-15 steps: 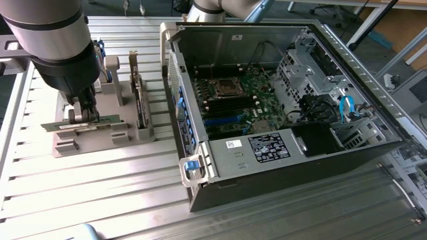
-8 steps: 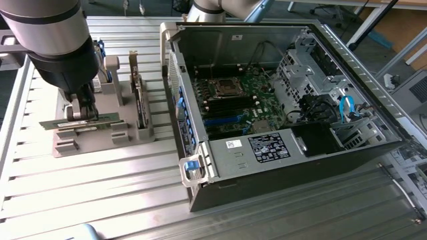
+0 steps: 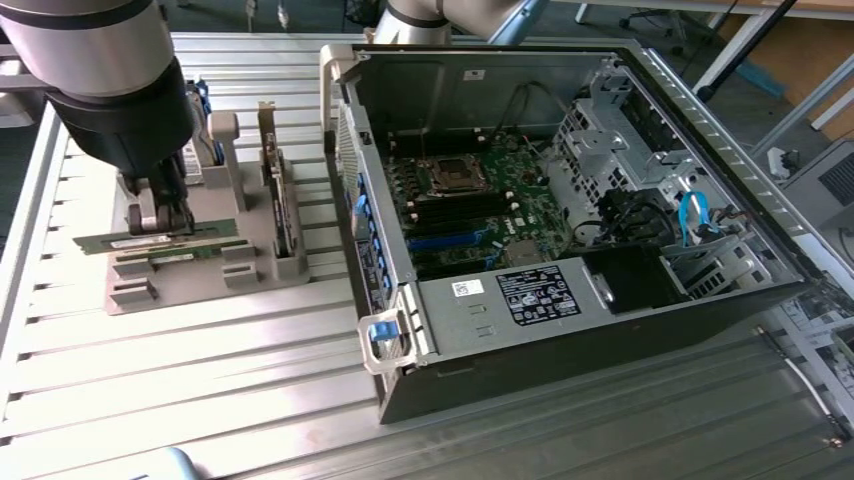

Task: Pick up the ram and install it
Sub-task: 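Pick up the ram and move it above insertion slot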

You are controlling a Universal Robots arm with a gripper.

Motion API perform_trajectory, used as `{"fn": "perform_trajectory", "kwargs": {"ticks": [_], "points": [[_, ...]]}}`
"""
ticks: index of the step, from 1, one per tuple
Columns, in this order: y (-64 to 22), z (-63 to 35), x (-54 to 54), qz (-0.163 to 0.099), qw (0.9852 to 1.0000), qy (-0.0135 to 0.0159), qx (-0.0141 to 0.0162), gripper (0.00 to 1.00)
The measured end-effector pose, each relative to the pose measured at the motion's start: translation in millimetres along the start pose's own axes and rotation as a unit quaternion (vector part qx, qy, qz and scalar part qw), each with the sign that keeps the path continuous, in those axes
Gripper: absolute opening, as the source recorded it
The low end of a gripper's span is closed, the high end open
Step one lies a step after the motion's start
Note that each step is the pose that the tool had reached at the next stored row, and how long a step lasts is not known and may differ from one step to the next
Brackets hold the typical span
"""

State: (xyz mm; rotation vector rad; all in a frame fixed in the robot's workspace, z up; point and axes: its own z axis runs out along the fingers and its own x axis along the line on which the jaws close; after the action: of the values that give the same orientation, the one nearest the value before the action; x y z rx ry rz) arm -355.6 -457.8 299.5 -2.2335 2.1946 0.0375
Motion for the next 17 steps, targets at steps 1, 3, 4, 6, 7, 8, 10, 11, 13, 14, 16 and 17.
{"fn": "perform_trajectory", "kwargs": {"ticks": [1, 3, 4, 6, 7, 8, 10, 11, 13, 14, 16, 17], "points": [[0.0, -1.3, 0.0, 0.000, 1.0000, 0.0000, 0.0000, 0.12], [0.0, -4.1, -0.1, 0.000, 1.0000, 0.0000, 0.0000, 0.12], [0.1, -5.5, -0.2, 0.000, 1.0000, 0.0000, 0.0000, 0.12], [0.1, -8.2, -0.2, 0.000, 1.0000, 0.0000, 0.0000, 0.12], [0.1, -9.6, -0.2, 0.000, 1.0000, 0.0000, 0.0000, 0.12], [0.1, -10.8, -0.3, 0.000, 1.0000, 0.0000, 0.0000, 0.12], [0.1, -13.4, -0.3, 0.000, 1.0000, 0.0000, 0.0000, 0.12], [0.1, -14.7, -0.4, 0.000, 1.0000, 0.0000, 0.0000, 0.12], [0.2, -17.4, -0.4, 0.000, 1.0000, 0.0000, -0.0001, 0.12], [0.2, -20.2, -0.5, 0.000, 1.0000, 0.0000, 0.0000, 0.12], [0.2, -24.3, -0.6, 0.000, 1.0000, 0.0000, 0.0000, 0.12], [0.2, -25.7, -0.6, 0.000, 1.0000, 0.0000, 0.0000, 0.12]]}}
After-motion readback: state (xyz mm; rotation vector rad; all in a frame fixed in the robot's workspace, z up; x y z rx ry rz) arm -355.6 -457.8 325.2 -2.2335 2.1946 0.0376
